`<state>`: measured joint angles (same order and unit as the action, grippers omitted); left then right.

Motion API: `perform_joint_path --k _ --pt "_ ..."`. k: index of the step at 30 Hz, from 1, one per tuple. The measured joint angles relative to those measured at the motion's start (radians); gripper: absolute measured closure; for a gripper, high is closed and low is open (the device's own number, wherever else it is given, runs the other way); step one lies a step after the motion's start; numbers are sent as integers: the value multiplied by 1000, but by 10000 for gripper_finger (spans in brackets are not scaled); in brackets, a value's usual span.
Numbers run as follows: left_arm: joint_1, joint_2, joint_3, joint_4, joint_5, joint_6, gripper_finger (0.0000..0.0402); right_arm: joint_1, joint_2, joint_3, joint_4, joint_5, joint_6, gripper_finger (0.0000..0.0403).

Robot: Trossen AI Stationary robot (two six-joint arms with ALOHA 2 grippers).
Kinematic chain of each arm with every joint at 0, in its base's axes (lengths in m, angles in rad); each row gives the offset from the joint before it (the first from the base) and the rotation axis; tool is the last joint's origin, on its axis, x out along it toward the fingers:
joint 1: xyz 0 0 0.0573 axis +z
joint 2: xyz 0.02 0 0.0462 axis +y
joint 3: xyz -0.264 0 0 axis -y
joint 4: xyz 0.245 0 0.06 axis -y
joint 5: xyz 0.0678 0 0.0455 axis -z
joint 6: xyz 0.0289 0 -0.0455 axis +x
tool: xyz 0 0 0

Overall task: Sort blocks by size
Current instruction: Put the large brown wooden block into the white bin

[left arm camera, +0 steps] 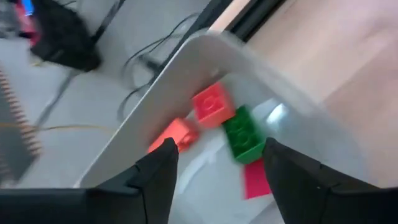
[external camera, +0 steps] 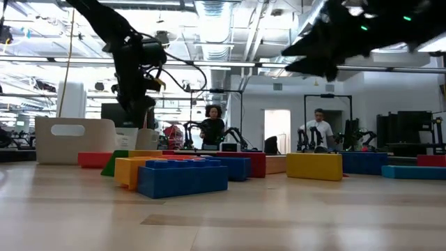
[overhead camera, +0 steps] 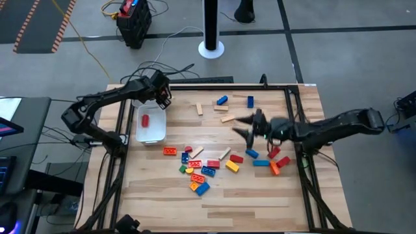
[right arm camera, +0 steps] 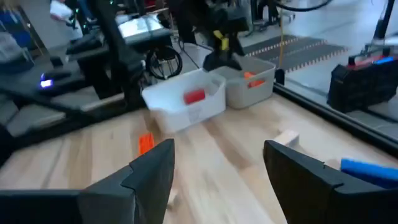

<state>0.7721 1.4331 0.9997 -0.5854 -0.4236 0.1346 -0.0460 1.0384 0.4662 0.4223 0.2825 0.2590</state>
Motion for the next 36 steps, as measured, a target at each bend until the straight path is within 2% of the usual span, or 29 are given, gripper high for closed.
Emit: perform_joint_path --k 4,7,11,14,18,24,30,36 --pt "-24 -67 0 -11 119 -57 182 -152 -29 203 -260 -171 100 129" --pt "-47 -142 0 -43 190 -96 186 -212 -1 362 -483 -196 114 129" --pt "-59 -247 0 -45 290 -144 189 -270 72 561 -693 -206 141 129" --pt "-59 -303 1 -43 392 -192 189 -303 129 656 -743 -206 208 129" --pt "-61 -326 2 -54 509 -218 189 -323 185 744 -715 -204 370 129" --pt "-61 -340 2 -91 667 -293 189 -265 288 839 -727 -120 483 129" --pt "-61 -348 2 -138 701 -259 189 -241 385 895 -809 -120 506 129" --pt "-61 -307 7 -109 719 -278 189 -288 437 905 -860 -211 456 129"
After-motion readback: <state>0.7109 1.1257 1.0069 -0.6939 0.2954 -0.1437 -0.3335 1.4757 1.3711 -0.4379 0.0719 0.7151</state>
